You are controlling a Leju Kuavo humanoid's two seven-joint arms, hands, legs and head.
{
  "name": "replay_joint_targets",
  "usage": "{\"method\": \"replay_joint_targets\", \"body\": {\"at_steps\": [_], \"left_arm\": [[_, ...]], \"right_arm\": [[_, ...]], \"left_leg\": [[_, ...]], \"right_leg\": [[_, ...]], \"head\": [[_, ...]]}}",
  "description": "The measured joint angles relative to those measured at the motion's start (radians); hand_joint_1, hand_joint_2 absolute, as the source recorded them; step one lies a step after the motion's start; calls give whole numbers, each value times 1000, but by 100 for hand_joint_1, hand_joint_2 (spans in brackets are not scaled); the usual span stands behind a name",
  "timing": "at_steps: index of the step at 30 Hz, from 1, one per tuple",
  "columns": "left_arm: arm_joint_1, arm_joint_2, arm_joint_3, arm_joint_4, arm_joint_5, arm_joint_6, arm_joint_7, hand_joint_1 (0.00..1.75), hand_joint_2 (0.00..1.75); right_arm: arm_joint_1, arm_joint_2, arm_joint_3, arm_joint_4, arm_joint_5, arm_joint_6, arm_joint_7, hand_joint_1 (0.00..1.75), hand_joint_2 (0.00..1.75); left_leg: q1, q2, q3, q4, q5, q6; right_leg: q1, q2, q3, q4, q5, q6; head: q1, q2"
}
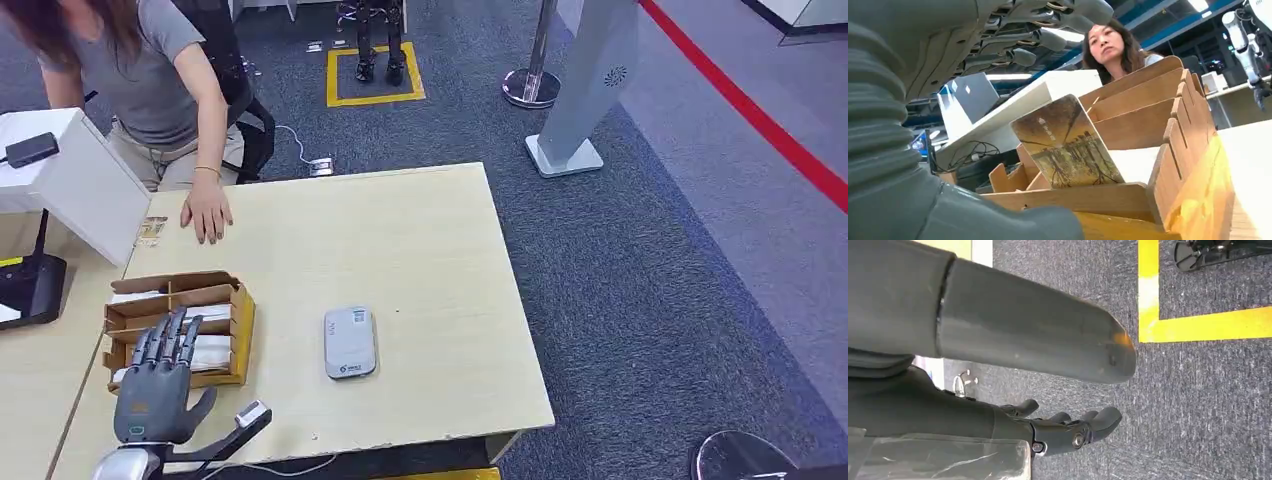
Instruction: Pass the card to the sensor for recognition and then transmit it.
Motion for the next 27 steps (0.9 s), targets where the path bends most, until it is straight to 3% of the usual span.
{"method": "replay_joint_targets", "body": {"at_steps": [7, 8, 9, 27], "left_arm": [[-2, 5, 0, -4, 0, -4, 1, 0, 175], [-2, 6, 0, -4, -1, -4, 2, 120, 175], [-2, 6, 0, -4, -1, -5, 2, 175, 175], [-5, 7, 0, -4, -10, -21, 14, 175, 175]], "right_arm": [[0, 0, 0, 0, 0, 0, 0, 0, 0], [0, 0, 0, 0, 0, 0, 0, 0, 0], [0, 0, 0, 0, 0, 0, 0, 0, 0], [0, 0, 0, 0, 2, 0, 1, 0, 0]], "left_leg": [[0, 0, 0, 0, 0, 0], [0, 0, 0, 0, 0, 0], [0, 0, 0, 0, 0, 0], [0, 0, 0, 0, 0, 0]], "right_leg": [[0, 0, 0, 0, 0, 0], [0, 0, 0, 0, 0, 0], [0, 0, 0, 0, 0, 0], [0, 0, 0, 0, 0, 0]], "head": [[0, 0], [0, 0], [0, 0], [0, 0]]}}
